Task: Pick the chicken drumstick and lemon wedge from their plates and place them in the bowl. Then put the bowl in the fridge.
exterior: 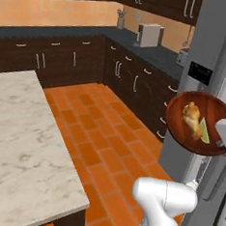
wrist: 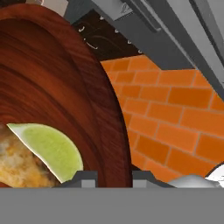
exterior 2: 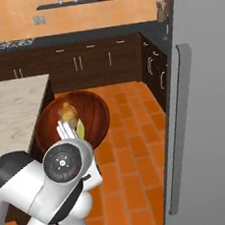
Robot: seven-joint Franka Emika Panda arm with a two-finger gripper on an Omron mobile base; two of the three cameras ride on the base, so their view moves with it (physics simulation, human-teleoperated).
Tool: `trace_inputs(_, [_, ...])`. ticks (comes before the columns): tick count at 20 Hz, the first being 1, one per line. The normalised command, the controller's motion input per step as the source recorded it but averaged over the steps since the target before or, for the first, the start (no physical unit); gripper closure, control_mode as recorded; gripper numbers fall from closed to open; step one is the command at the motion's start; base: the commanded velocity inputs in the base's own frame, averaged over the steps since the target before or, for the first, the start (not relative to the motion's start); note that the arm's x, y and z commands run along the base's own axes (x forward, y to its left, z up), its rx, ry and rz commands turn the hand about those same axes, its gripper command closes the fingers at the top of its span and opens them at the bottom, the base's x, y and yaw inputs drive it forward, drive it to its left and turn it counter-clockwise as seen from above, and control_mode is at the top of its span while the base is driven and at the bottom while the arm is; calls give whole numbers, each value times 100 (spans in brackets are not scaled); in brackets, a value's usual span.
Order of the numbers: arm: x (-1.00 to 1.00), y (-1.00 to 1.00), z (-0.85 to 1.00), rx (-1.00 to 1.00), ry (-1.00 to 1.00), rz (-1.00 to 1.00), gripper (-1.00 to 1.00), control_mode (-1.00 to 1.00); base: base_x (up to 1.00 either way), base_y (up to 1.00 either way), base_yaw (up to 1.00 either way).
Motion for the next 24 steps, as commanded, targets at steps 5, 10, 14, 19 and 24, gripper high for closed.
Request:
trace_inputs(5, [0,0,0,0,0,0,100,100,90,39,0])
trace_inputs(10, [0,0,0,0,0,0,100,100,100,-49,4])
trace_inputs(14, [0,0,0,0,0,0,100,100,50,74,-12])
trace_inputs(19, [0,0,0,0,0,0,100,100,71,29,-31])
trace_inputs(24, [0,0,0,0,0,0,100,100,100,-64,-11])
